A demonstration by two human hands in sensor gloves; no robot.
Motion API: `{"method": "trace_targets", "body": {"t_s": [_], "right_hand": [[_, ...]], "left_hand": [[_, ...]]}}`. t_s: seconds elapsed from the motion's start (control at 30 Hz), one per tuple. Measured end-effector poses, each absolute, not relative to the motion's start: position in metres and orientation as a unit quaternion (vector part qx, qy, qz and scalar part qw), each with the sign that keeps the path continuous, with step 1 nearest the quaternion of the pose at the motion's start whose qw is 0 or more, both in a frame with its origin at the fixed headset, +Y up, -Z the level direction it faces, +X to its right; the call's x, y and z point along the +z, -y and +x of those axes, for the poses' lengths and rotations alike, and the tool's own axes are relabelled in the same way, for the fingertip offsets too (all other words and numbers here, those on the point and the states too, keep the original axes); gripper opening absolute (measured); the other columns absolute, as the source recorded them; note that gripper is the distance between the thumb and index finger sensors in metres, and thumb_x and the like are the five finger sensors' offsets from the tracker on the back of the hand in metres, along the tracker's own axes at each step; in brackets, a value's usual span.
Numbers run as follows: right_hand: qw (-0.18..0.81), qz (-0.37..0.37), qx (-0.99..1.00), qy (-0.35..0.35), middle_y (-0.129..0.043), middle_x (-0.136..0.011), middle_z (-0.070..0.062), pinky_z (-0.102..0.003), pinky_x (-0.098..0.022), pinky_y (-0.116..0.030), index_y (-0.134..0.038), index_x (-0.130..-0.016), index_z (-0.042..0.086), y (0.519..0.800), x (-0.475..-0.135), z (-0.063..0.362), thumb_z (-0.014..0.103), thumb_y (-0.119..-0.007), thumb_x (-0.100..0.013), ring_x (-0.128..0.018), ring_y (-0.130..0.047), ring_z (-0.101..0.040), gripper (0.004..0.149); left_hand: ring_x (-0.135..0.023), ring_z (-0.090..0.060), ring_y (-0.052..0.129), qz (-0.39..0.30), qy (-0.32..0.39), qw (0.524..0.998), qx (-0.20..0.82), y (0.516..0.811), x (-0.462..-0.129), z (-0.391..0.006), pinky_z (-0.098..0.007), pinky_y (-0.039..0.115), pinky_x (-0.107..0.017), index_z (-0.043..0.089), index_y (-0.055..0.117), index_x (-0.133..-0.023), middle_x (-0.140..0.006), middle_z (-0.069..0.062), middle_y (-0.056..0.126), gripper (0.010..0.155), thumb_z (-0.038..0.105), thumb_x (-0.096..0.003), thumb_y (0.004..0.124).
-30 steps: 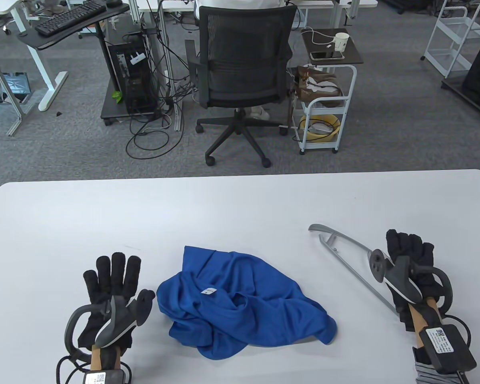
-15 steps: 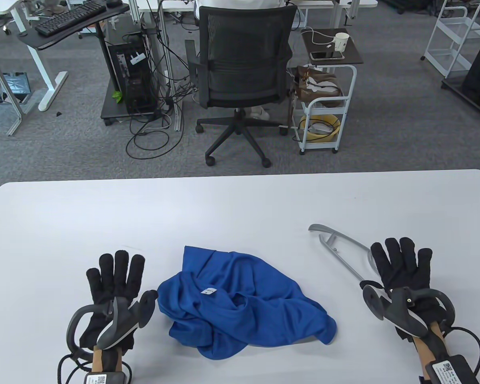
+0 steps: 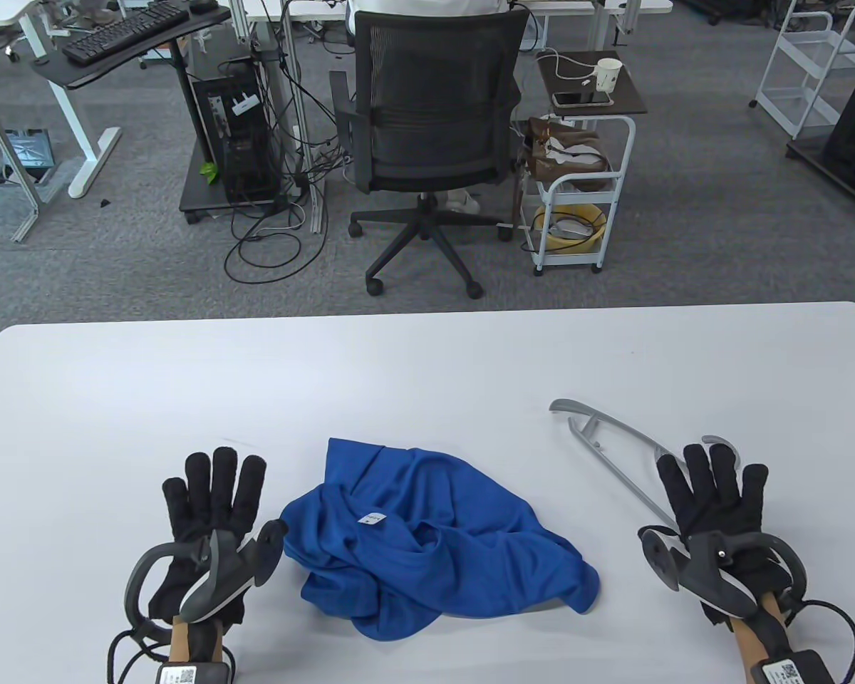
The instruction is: Remove t-shirt from gray hanger
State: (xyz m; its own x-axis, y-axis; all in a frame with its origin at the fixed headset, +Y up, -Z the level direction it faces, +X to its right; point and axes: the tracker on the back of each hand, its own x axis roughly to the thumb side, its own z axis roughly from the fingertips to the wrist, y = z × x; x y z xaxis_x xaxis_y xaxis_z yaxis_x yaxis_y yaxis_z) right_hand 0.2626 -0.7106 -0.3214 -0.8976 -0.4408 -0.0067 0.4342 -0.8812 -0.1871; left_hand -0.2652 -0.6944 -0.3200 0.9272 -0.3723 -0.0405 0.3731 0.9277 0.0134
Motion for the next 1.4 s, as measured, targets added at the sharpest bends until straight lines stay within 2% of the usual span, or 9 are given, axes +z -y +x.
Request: {"method": "trace_targets", "body": {"t_s": [1.4], "right_hand": [[0.206, -0.018, -0.974, -0.087, -0.013, -0.127, -0.028, -0.077, -0.079, -0.016, -0.008, -0.118, 0.014, 0.711, -0.3219, 0.2646, 0.063, -0.037, -0.046, -0.113, -0.01, -0.058, 0.092]], "left_hand": [[-0.115, -0.046, 0.001, 0.004, -0.02, 0.981, -0.194, 0.6965, -0.3229, -0.2646, -0.063, 0.01, -0.084, 0.026, -0.006, -0.116, -0.126, -0.013, -0.001, 0.085, 0.064, -0.0501, 0.032]]}}
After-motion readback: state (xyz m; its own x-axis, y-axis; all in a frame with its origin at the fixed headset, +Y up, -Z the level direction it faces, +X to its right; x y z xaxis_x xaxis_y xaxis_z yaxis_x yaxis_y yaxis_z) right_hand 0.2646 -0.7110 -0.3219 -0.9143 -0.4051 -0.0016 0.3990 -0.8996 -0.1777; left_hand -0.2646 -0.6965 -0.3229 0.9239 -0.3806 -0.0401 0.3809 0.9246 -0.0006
